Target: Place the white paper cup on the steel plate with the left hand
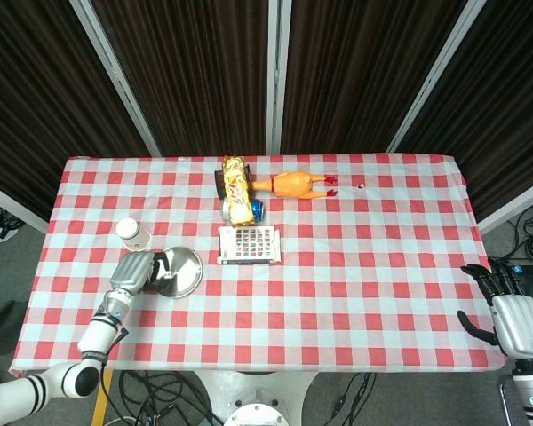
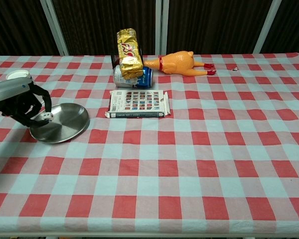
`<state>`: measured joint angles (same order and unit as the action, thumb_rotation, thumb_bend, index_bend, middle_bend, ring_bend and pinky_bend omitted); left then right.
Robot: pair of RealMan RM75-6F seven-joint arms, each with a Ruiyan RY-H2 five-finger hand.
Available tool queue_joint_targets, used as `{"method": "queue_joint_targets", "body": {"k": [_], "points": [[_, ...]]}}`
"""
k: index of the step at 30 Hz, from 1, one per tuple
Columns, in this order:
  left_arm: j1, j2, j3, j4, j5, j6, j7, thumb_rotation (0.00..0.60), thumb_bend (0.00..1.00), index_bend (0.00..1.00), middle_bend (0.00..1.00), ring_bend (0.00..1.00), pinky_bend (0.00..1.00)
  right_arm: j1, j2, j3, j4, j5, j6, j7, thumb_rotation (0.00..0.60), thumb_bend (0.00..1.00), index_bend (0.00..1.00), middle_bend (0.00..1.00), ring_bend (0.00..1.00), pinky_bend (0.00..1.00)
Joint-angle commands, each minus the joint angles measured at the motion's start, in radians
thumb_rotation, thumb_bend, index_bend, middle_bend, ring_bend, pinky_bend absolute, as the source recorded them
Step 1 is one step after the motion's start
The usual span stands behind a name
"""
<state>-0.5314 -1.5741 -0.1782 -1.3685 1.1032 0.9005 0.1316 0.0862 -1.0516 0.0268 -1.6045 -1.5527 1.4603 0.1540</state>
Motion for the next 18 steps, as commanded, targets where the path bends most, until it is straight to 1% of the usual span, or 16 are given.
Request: {"method": "queue_joint_targets", "body": {"k": [1, 4, 5, 8, 10, 11, 14, 18], "points": [[-0.035, -0.035, -0.011, 0.036, -0.035, -0.024, 0.046, 0.600, 0.39, 0.57, 0.78, 0.83, 0.87, -0.002, 0.001, -0.001, 0.001, 0.001, 0.002, 0.002, 0.600, 0.22, 0.18, 0.17, 0.00, 0.02], [-0.052, -0.054, -0.009, 0.058, -0.063, -0.034, 0.080, 0.600, 0.36, 0.52, 0.77, 0.82, 0.87, -0.003, 0.002, -0.001, 0.002, 0.001, 0.003, 0.004, 0.600, 0.22, 0.18, 0.17, 0.00, 0.02], [-0.052, -0.057, -0.008, 0.061, -0.068, -0.027, 0.091, 0.600, 0.33, 0.48, 0.77, 0.82, 0.87, -0.004, 0.002, -0.001, 0.002, 0.001, 0.003, 0.005, 0.600, 0.22, 0.18, 0.17, 0.00, 0.02], [-0.040, -0.061, -0.003, 0.061, -0.063, 0.037, 0.125, 0.600, 0.28, 0.40, 0.74, 0.80, 0.87, -0.005, 0.003, -0.001, 0.002, 0.001, 0.005, 0.004, 0.600, 0.22, 0.18, 0.17, 0.00, 0.02], [-0.027, -0.049, 0.003, 0.051, -0.049, 0.076, 0.137, 0.600, 0.28, 0.35, 0.72, 0.78, 0.87, -0.005, 0.003, 0.000, 0.001, 0.002, 0.004, 0.004, 0.600, 0.22, 0.18, 0.17, 0.00, 0.02], [-0.021, -0.039, 0.007, 0.043, -0.041, 0.089, 0.135, 0.600, 0.28, 0.32, 0.69, 0.75, 0.87, -0.004, 0.003, 0.000, 0.001, 0.001, 0.004, 0.004, 0.600, 0.22, 0.18, 0.17, 0.00, 0.02], [0.010, 0.006, 0.012, 0.008, -0.016, 0.146, 0.124, 0.600, 0.28, 0.31, 0.63, 0.68, 0.87, -0.004, 0.004, 0.000, 0.000, -0.002, 0.006, 0.003, 0.600, 0.22, 0.18, 0.17, 0.00, 0.02], [0.065, 0.054, -0.016, -0.009, -0.022, 0.235, 0.061, 0.600, 0.28, 0.34, 0.59, 0.62, 0.84, -0.008, 0.005, 0.001, 0.005, 0.001, 0.010, 0.007, 0.600, 0.22, 0.18, 0.17, 0.00, 0.02]]}}
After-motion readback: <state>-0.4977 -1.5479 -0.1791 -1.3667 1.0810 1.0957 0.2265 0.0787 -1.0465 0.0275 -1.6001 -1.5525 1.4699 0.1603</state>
